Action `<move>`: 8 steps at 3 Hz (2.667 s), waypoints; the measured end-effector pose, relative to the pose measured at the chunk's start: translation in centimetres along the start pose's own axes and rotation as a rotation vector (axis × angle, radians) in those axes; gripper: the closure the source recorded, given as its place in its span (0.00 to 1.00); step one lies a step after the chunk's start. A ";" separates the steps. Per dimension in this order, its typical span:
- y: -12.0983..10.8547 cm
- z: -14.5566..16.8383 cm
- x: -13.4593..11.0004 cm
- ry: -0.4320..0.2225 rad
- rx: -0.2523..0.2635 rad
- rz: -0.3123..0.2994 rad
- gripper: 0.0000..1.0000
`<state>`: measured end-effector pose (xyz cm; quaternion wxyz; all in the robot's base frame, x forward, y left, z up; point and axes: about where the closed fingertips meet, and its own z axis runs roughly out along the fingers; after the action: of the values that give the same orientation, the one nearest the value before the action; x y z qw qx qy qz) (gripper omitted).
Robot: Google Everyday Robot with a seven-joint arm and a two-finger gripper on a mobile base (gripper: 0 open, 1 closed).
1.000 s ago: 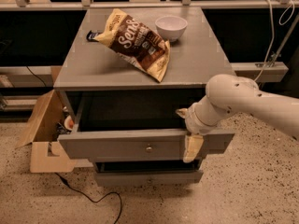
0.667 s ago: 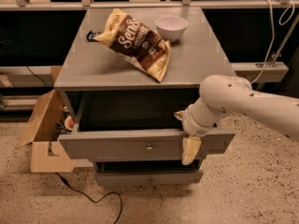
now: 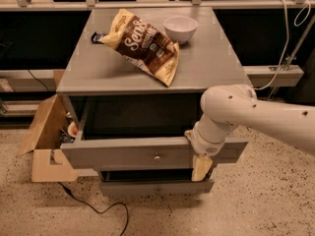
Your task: Open top drawer
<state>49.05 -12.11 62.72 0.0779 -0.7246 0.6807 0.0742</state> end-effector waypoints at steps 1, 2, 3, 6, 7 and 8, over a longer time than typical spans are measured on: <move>1.5 -0.2 0.4 0.018 -0.034 0.014 0.50; 1.5 -0.9 0.1 0.018 -0.034 0.014 0.74; 1.5 -0.9 0.1 0.018 -0.034 0.014 0.96; 4.0 -0.7 0.9 -0.011 -0.033 0.064 0.44; 4.1 -0.8 1.0 -0.018 -0.032 0.061 0.20; 4.6 -3.0 1.5 -0.063 0.010 0.057 0.01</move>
Offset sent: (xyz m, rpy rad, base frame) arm -0.0720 -0.0235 0.0085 -0.0498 0.1035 -0.0570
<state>44.53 -14.54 65.25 0.1007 -0.7019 0.6986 0.0961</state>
